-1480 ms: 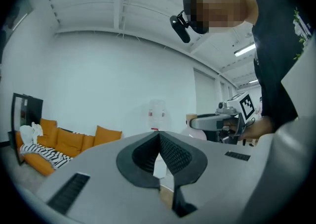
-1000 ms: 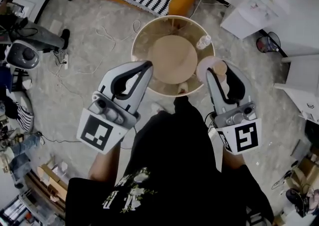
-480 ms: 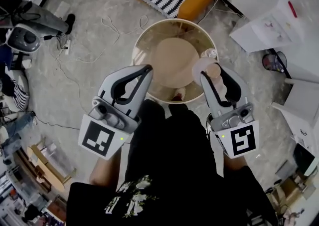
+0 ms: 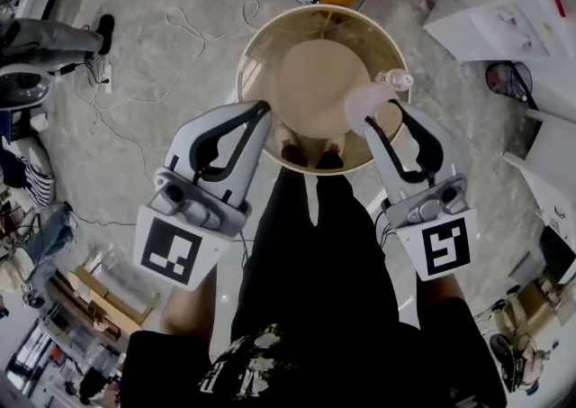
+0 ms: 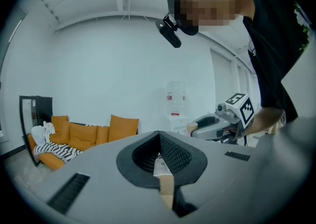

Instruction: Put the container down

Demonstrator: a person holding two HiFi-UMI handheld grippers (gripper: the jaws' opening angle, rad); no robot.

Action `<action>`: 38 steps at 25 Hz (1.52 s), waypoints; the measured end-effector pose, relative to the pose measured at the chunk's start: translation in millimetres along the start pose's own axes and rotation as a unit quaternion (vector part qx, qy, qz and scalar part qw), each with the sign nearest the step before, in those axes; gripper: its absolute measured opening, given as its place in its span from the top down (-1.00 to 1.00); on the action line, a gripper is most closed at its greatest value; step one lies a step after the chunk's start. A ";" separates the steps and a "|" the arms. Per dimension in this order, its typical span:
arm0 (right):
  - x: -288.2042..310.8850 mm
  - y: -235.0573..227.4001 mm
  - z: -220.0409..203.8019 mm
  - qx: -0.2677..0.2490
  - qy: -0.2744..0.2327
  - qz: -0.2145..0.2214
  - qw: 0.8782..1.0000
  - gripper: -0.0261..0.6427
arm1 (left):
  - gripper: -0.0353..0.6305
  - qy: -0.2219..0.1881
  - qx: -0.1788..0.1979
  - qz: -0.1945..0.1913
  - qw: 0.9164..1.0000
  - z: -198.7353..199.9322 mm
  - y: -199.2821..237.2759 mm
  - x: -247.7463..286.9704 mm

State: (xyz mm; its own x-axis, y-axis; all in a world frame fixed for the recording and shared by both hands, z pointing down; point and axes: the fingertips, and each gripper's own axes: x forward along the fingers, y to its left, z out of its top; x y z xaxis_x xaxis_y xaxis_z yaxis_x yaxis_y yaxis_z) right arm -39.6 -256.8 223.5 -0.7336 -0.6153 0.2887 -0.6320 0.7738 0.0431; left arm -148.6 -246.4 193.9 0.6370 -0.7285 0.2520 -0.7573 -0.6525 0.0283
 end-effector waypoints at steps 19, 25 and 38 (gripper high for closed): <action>84.8 -7.8 -166.6 0.015 0.089 -0.014 0.996 0.56 | 0.88 0.052 -0.035 -0.071 0.996 -177.2 15.3 108.0; 96.5 -9.0 -213.4 0.025 0.094 -0.023 0.995 0.56 | 0.88 0.067 -0.035 -0.070 0.995 -222.3 14.2 121.2; 136.2 -9.4 -348.5 0.028 0.128 -0.038 0.991 0.56 | 0.88 0.097 -0.080 -0.071 0.990 -347.0 1.4 154.5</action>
State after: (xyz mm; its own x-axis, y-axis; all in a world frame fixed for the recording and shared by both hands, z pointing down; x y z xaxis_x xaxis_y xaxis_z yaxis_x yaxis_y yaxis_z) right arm -46.4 -295.3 595.8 -0.6005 -0.6070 0.5205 -0.7007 0.7130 0.0230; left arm -101.1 -287.4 568.5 0.7110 -0.5682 0.4143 -0.6850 -0.6927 0.2257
